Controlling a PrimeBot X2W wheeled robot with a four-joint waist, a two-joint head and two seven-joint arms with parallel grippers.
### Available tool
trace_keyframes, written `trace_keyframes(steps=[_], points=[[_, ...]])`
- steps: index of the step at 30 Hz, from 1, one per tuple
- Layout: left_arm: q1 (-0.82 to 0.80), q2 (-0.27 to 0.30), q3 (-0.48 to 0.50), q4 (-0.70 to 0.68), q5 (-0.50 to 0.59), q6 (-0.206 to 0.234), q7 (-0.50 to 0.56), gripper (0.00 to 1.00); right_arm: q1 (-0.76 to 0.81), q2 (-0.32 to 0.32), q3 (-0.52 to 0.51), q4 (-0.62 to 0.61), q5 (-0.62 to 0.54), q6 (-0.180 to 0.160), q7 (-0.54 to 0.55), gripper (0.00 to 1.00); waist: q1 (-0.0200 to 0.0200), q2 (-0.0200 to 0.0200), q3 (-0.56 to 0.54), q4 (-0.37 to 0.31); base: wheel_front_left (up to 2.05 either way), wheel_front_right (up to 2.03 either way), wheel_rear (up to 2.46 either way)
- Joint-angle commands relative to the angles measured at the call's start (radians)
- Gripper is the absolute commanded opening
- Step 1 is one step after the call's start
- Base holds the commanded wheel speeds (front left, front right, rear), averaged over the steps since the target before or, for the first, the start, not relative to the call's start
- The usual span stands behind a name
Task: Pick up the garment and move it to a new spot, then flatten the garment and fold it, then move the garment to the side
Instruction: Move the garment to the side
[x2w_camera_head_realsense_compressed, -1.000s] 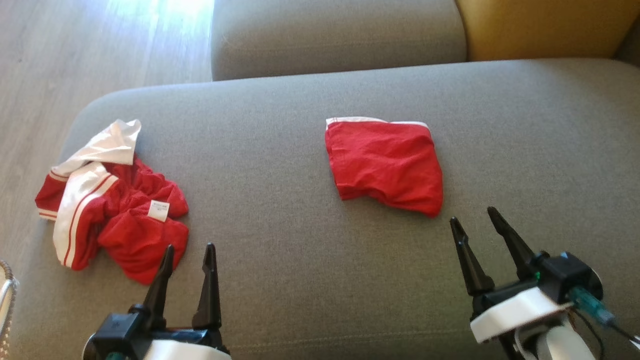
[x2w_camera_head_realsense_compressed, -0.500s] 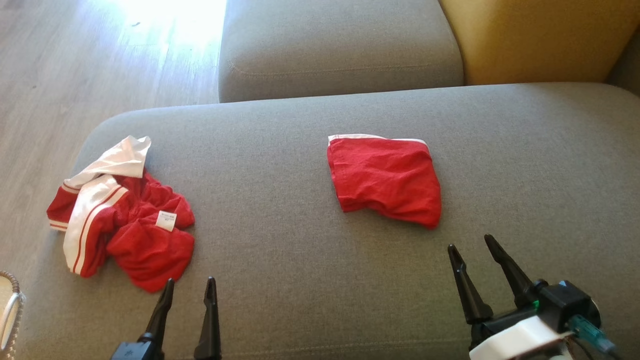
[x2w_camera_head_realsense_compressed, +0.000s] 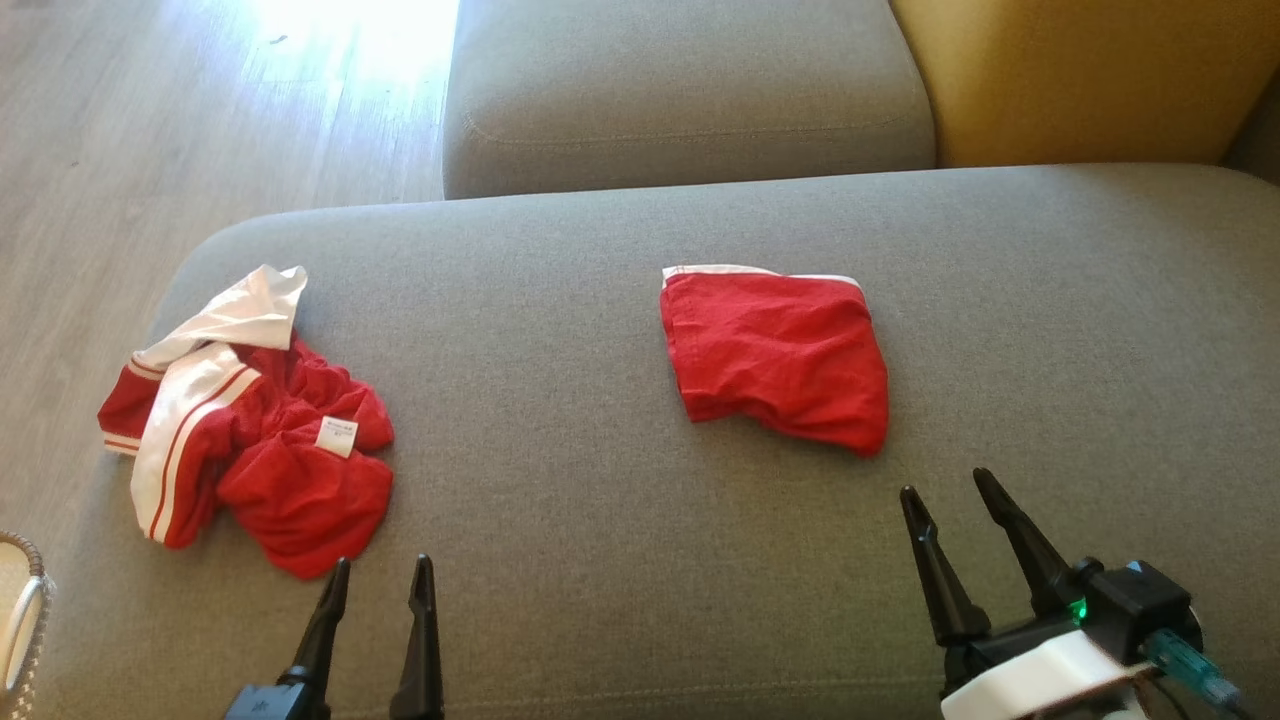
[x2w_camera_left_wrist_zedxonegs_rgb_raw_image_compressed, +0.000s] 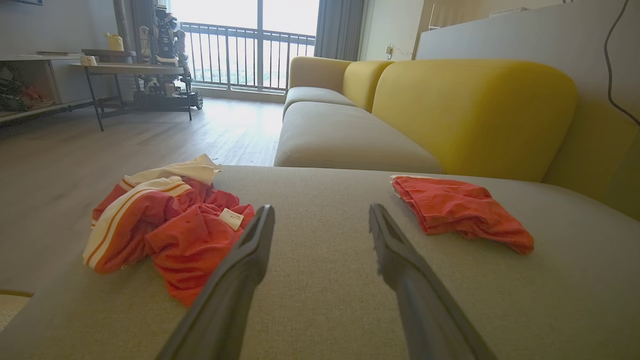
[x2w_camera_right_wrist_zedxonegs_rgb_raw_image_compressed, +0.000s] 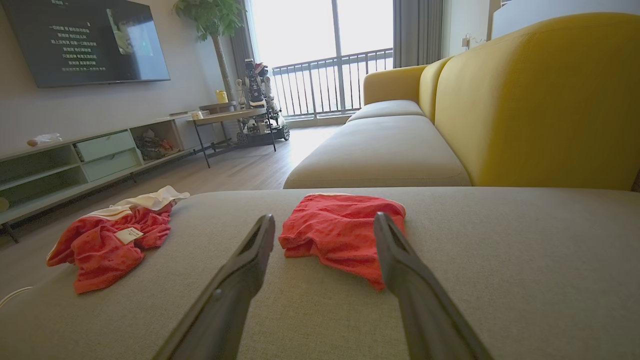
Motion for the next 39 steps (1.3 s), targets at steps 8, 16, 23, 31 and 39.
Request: trace_keyframes(steps=[8,16,23,31,39], points=[[-0.061,-0.005,0.021,-0.02,0.001,-0.005,-0.005,1.0,-0.044,0.001,0.027,-0.032,0.01,0.0,-0.009,1.0,0.0001,0.0,0.008,0.002,0.0,0.0,0.0],[-0.078,-0.005,0.001,-0.016,0.003,-0.006,-0.005,1.0,-0.086,0.001,0.021,0.056,0.046,0.0,-0.009,1.0,0.0001,0.0,0.031,0.023,0.0,0.0,0.0],[-0.115,-0.005,-0.035,-0.012,0.007,-0.019,-0.005,1.0,-0.284,0.001,-0.038,0.316,0.202,0.0,-0.009,1.0,0.0001,0.0,0.1,0.068,0.0,0.0,0.0],[-0.225,-0.005,-0.083,-0.006,0.003,-0.037,-0.005,1.0,-0.633,-0.088,-0.109,0.603,0.348,0.0,0.129,1.0,0.0001,0.0,0.253,0.125,0.0,0.0,0.0],[-0.283,-0.005,-0.115,0.011,-0.009,-0.036,-0.005,1.0,-0.795,-0.146,-0.112,0.806,0.427,0.0,0.303,1.0,0.0001,0.0,0.308,0.149,0.0,0.0,0.0]])
